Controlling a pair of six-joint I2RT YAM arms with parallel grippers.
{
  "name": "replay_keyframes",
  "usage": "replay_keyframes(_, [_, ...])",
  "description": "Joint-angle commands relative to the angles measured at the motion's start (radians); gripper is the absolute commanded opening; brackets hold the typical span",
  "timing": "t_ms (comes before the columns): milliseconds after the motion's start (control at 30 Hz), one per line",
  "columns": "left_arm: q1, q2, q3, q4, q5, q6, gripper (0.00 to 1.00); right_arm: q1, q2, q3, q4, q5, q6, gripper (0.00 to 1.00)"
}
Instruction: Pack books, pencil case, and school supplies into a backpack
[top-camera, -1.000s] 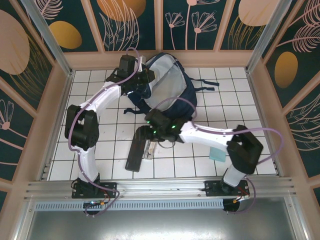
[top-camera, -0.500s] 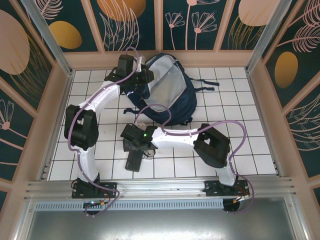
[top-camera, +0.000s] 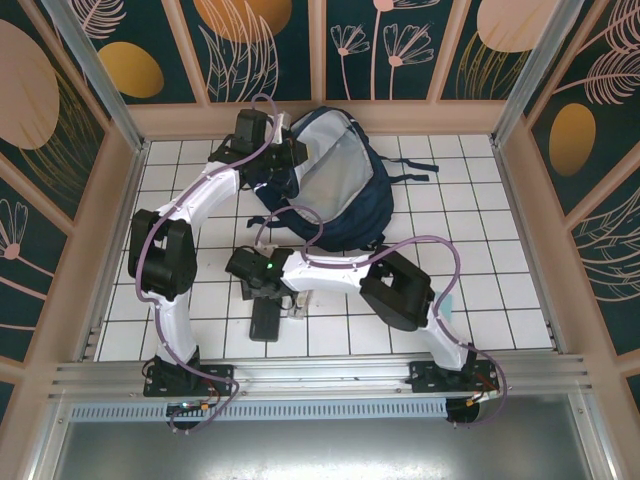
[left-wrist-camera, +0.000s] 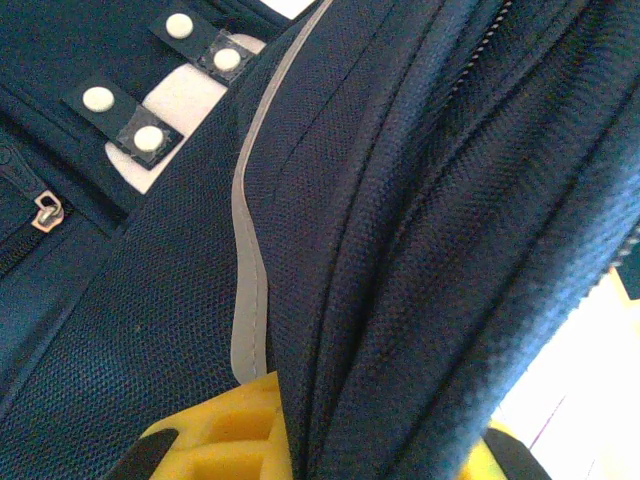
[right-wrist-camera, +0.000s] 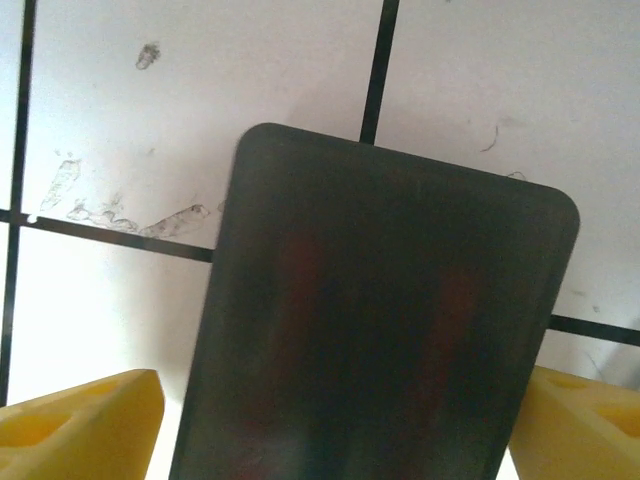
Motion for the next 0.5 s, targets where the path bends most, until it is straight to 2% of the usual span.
replay_keyframes(0, [0.024,-0.049,0.051,0.136,-0.005,0.043,0.00,-0.003,0.035,0.037,-0.048,0.041,-0.013,0.78])
replay_keyframes(100, [0.036,-0.052,0.048,0.137,-0.005,0.036,0.00,-0.012,0.035,0.028,-0.031,0.028,-0.023,0.66])
replay_keyframes(200, [0.050,-0.058,0.040,0.150,-0.001,0.025,0.00,-0.015,0.030,0.029,-0.024,0.031,-0.024,0.63])
replay_keyframes(367, [0.056,-0.055,0.045,0.141,-0.004,0.039,0.00,-0.025,-0.035,0.006,0.043,0.010,-0.038,0.43])
replay_keyframes(467, [0.058,-0.049,0.054,0.126,-0.011,0.051,0.00,-0.048,-0.095,-0.009,0.091,-0.020,-0.052,0.39])
